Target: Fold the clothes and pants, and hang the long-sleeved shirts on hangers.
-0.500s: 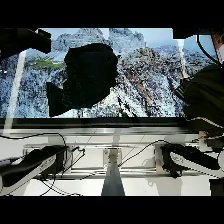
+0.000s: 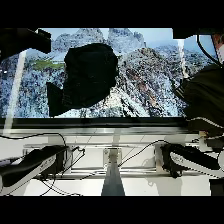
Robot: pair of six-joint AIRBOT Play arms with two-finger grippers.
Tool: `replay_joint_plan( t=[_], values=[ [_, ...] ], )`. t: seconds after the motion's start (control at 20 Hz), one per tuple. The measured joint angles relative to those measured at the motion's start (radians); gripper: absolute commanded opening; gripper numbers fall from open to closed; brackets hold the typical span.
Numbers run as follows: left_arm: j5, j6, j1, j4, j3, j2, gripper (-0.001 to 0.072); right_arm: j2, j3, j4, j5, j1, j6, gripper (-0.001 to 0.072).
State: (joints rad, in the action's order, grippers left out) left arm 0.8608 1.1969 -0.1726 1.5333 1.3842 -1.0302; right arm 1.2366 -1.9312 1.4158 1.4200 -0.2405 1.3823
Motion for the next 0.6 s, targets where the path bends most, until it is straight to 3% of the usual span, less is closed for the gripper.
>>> replay_joint_plan(
  t=[0.6],
  values=[
    [0.000, 0.000, 0.000, 0.000, 0.000, 0.000, 0.0436, 0.000, 0.005, -0.024, -0.041, 0.000, 0.003, 0.0018]
  ],
)
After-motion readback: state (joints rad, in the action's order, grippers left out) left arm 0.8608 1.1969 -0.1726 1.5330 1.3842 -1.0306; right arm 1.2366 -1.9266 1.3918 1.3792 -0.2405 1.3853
